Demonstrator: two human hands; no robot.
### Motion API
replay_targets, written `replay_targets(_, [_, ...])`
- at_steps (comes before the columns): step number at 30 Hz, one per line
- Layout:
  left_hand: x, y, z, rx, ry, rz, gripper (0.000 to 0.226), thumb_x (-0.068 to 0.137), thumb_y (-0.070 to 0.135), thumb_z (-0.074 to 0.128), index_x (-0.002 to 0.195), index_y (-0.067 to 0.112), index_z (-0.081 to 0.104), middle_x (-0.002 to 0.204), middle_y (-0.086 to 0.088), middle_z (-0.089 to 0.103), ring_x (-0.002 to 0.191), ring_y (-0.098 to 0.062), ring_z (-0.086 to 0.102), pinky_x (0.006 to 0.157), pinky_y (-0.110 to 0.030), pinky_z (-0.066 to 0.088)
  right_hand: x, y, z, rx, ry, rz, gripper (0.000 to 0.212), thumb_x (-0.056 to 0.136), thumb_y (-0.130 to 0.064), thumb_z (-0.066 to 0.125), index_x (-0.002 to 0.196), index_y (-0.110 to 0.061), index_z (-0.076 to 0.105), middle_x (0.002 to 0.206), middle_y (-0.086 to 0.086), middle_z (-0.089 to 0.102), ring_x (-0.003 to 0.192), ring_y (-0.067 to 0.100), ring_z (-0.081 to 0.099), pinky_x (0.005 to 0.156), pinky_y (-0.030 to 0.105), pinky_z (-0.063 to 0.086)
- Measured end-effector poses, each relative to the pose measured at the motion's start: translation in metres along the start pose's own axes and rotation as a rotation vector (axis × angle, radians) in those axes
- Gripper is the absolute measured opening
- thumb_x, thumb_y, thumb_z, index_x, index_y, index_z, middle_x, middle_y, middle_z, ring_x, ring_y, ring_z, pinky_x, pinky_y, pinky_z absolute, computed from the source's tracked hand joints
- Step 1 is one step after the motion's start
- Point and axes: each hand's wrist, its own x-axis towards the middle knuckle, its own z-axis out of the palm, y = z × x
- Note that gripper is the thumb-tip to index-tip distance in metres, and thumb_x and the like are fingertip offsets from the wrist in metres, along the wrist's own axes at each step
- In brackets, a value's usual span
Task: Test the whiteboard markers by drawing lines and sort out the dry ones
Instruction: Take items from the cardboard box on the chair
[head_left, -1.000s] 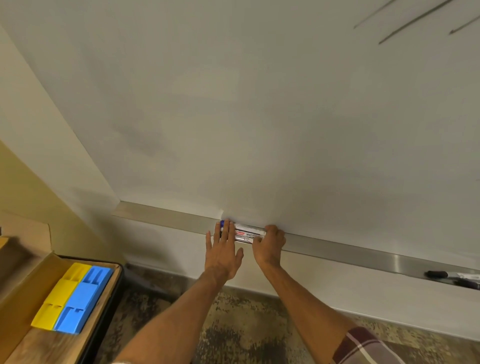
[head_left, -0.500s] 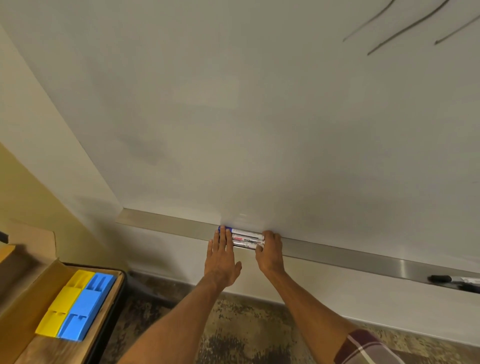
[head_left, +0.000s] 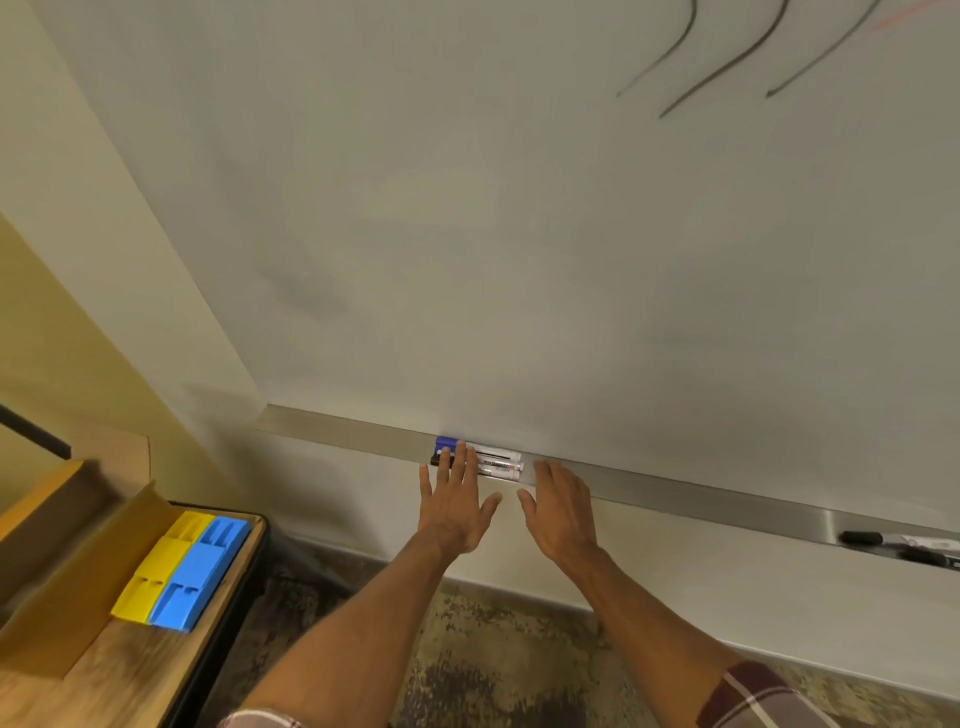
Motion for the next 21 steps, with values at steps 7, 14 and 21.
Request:
replay_targets(7, [-0.023,0.027,-0.003,0.075,0.015,0.069,0.076,0.098,0.063,0.011,0.153,0.017,-0.016,0.160,-0.004,-0.023,0.147,-0.025,-0.022,0.112,-0.052,-0.020,-0.034,0.020,-0.025,-0.036,-0.072,-0.012,0.060,0.099,-0.047,0.033,0.148,-0.013,0.024,0.153,0.008,0.027,0.141,0.024,0.024,0.116,0.036,0.016])
replay_targets(14, [-0.042,0.076,-0.004,0.100,0.044,0.168,0.079,0.097,0.065,0.012,0.154,0.017,-0.014,0.161,-0.003,-0.022,0.147,-0.026,-0.023,0.112,-0.052,-0.020,-0.078,0.052,-0.052,-0.023,-0.031,0.103,0.060,0.099,-0.050,0.031,0.147,-0.015,0.024,0.154,0.007,0.026,0.141,0.024,0.024,0.117,0.038,0.016])
replay_targets(21, [-0.073,0.121,-0.014,0.129,0.083,0.278,0.078,0.097,0.065,0.013,0.155,0.018,-0.010,0.162,-0.003,-0.018,0.148,-0.026,-0.018,0.112,-0.054,-0.019,-0.123,0.079,-0.087,0.021,0.067,0.189,0.060,0.098,-0.049,0.034,0.146,-0.013,0.028,0.151,0.008,0.031,0.140,0.024,0.027,0.117,0.038,0.017])
